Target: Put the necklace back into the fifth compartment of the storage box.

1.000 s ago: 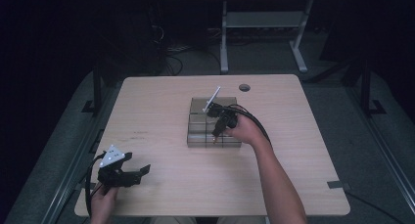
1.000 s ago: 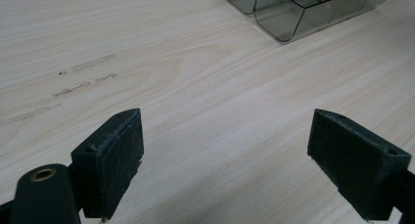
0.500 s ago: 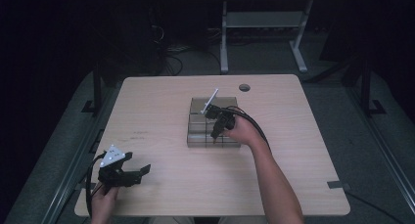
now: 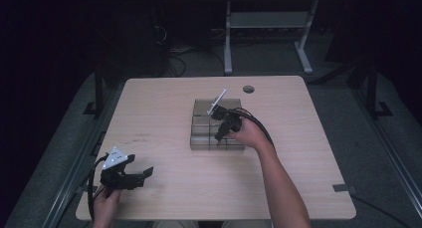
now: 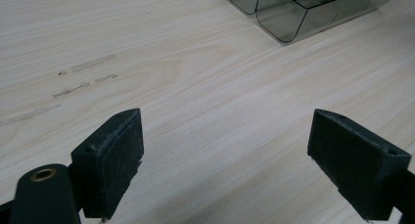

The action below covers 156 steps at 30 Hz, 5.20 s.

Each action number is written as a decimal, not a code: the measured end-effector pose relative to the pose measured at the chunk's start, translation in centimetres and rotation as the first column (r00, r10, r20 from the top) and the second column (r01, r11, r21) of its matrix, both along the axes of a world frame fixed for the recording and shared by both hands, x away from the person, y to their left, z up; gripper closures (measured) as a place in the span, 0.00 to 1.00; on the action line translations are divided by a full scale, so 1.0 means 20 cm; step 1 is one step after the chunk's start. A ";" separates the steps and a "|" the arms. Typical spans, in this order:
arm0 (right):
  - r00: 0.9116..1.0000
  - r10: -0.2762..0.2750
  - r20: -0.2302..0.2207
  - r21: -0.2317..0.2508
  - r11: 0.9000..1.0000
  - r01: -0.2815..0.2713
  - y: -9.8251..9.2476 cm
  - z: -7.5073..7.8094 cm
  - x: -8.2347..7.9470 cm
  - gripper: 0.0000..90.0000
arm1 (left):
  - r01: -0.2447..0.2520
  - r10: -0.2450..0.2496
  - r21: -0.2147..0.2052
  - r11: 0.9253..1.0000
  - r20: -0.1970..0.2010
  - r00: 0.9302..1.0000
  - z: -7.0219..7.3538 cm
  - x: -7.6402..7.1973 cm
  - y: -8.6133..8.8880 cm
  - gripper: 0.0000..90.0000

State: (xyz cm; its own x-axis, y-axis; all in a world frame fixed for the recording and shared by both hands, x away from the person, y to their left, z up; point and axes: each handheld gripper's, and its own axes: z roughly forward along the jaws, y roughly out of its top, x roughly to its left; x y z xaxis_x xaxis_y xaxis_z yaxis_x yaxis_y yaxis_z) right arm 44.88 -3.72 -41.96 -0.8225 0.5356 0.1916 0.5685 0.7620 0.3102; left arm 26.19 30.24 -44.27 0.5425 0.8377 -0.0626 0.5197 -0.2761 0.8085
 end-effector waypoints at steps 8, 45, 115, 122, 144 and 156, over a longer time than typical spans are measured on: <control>1.000 -0.002 0.017 -0.005 1.000 0.002 -0.02 0.04 -0.03 0.85 | 0.011 -0.011 -0.005 1.000 0.007 1.000 0.00 -0.01 0.00 0.15; 0.999 -0.008 0.054 0.063 0.998 0.005 -0.16 0.17 -0.11 0.66 | 0.019 -0.019 0.000 1.000 0.003 1.000 0.00 -0.01 -0.01 0.15; 0.988 -0.062 0.143 0.081 0.995 0.050 -0.50 0.24 -0.36 0.39 | 0.025 -0.026 0.030 0.999 0.011 1.000 0.00 -0.01 -0.02 0.15; 0.988 -0.083 0.132 0.082 0.994 0.072 -0.55 0.20 -0.40 0.37 | 0.023 -0.024 0.026 0.999 0.012 1.000 0.00 -0.01 -0.02 0.15; 0.986 -0.109 0.127 0.092 0.991 0.098 -0.68 0.14 -0.50 0.36 | 0.026 -0.026 0.034 0.999 0.002 1.000 0.00 -0.01 -0.02 0.15; 0.983 -0.137 0.122 0.091 0.988 0.126 -0.76 0.06 -0.57 0.36 | 0.026 -0.026 0.039 0.999 0.000 1.000 0.00 -0.01 -0.02 0.15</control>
State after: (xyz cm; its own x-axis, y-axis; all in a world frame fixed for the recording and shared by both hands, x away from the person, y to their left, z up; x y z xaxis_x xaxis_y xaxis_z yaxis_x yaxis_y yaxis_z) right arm 33.40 -18.98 -40.78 -0.7662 0.6276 0.1381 0.6140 0.6516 0.4454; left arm 26.00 29.79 -44.36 0.5643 0.8250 -0.0303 0.5116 -0.3206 0.7972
